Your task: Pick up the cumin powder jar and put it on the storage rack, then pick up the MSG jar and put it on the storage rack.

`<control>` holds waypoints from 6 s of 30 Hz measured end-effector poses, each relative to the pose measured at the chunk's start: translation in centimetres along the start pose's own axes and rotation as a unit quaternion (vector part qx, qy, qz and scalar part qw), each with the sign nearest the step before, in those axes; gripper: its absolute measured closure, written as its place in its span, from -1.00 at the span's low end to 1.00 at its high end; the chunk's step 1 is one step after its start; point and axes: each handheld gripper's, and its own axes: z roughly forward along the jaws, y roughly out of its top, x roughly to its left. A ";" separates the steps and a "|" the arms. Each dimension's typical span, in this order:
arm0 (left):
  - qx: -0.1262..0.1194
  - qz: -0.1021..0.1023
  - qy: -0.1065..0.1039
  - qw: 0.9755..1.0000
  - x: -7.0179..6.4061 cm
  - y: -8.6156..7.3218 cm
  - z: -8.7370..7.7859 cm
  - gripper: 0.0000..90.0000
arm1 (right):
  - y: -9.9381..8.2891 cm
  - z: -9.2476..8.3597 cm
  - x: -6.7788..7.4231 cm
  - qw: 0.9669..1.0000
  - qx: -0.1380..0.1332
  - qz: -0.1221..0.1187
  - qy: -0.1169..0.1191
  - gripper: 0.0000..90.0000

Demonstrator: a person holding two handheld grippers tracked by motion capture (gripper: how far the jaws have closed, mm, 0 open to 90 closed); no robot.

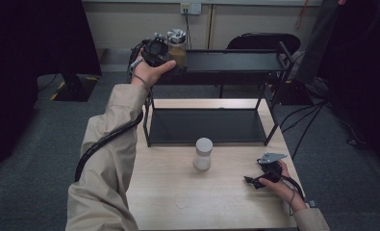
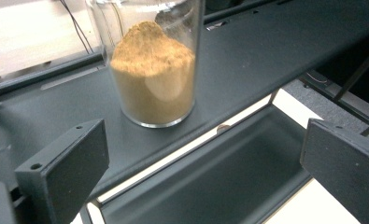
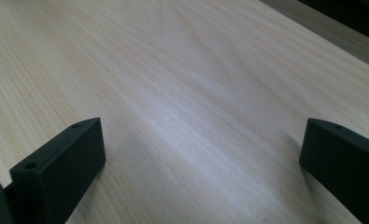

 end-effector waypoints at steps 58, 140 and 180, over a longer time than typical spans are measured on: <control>0.040 0.065 -0.094 0.993 -1.5 -20.2 -3.0 -0.97 | 0.0 0.0 0.2 1.000 0.000 0.002 -0.003 -1.00; 0.122 0.091 -0.064 0.986 -2.7 -34.5 0.6 -0.95 | 0.0 0.0 0.2 1.000 0.000 0.003 -0.003 -1.00; 0.102 0.068 -0.075 0.990 -2.2 -35.8 0.7 -1.00 | 0.0 0.0 0.2 1.000 -0.001 0.003 -0.003 -1.00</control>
